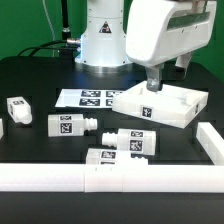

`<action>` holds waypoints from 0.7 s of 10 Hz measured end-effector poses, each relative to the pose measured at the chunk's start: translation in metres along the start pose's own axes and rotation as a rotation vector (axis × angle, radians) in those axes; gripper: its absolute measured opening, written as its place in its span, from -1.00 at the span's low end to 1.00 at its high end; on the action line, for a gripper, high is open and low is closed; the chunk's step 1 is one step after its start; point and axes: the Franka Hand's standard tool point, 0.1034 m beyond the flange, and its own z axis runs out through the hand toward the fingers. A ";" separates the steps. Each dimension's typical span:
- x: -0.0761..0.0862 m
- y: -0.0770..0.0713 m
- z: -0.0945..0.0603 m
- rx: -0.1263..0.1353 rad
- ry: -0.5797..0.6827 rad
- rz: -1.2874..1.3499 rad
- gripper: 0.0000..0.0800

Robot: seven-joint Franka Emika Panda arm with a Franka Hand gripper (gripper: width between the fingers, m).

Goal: Assemble one leg

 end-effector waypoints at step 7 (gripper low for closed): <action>-0.001 0.000 0.002 -0.001 0.004 -0.030 0.63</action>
Offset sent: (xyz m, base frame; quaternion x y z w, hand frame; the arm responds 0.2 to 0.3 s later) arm 0.0000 0.0000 0.0000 0.0000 0.0000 0.0000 1.0000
